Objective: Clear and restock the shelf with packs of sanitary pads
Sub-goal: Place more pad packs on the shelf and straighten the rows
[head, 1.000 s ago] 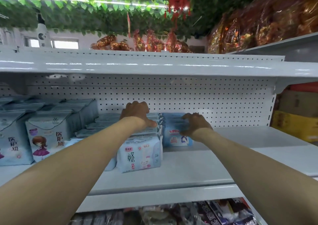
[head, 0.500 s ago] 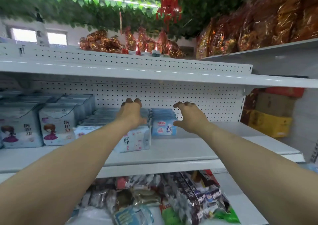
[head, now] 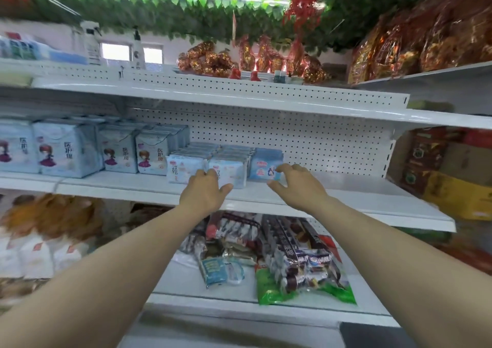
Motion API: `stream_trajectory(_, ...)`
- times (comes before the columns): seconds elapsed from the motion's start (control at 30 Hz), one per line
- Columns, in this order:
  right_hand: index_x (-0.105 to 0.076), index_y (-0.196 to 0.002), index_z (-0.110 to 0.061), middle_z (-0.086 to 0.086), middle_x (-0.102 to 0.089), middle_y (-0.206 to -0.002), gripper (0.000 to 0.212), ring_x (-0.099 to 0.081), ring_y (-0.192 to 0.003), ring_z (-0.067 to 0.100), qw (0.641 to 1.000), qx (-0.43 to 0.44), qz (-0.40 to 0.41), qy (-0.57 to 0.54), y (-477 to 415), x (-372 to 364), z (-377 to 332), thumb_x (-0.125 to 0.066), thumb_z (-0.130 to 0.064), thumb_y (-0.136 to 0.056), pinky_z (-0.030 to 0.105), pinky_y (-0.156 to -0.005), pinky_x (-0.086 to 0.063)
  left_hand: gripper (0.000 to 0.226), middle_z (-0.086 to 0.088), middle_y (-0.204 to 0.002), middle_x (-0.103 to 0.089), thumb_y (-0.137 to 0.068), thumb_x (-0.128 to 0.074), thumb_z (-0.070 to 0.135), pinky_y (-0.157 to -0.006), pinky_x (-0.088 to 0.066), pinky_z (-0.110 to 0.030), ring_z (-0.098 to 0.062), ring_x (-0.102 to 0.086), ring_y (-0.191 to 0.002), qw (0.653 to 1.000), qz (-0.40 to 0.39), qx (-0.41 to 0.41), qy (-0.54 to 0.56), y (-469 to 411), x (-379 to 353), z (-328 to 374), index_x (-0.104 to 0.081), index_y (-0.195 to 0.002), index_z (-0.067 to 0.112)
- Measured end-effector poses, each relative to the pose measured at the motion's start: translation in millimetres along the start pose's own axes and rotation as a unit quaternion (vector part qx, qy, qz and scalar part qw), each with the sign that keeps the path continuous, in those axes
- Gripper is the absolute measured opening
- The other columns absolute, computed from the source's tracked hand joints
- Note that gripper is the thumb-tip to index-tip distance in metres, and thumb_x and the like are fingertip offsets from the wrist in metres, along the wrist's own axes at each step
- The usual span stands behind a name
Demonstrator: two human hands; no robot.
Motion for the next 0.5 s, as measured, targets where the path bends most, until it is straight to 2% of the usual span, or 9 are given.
stream_trajectory(0.23,-0.042,-0.148,-0.017,0.012,-0.042,-0.151,0.059,-0.038,-0.14,0.029,0.999,-0.003,-0.036,-0.013,31,-37,-19,-0.049,-0.052,-0.101,0.042,-0.104,-0.041,0.058,-0.019,-0.133,-0.045,-0.099,-0.049,0.052,-0.102,-0.044,-0.05,-0.038,-0.048,-0.122,0.999,-0.022,0.028,-0.006,40,-14,-40,-0.048,-0.132,0.005)
stream_trajectory(0.5,-0.048,-0.141,-0.014,0.014,-0.053,-0.137,0.056,-0.047,-0.13,0.032,0.994,-0.044,-0.1,-0.013,40,-119,-31,-0.051,-0.05,-0.099,0.04,-0.102,-0.043,0.054,-0.015,-0.139,-0.043,-0.097,-0.05,0.054,-0.103,-0.043,-0.049,-0.036,-0.046,-0.127,0.995,-0.086,0.054,-0.022,48,-56,-104,-0.051,-0.132,0.012)
Point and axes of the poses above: each hand's wrist, its own y-axis away from the middle knuckle, its own x-axis out of the back of the hand, z = x × y, the point moved 7 cm from there along -y, towards the middle knuckle
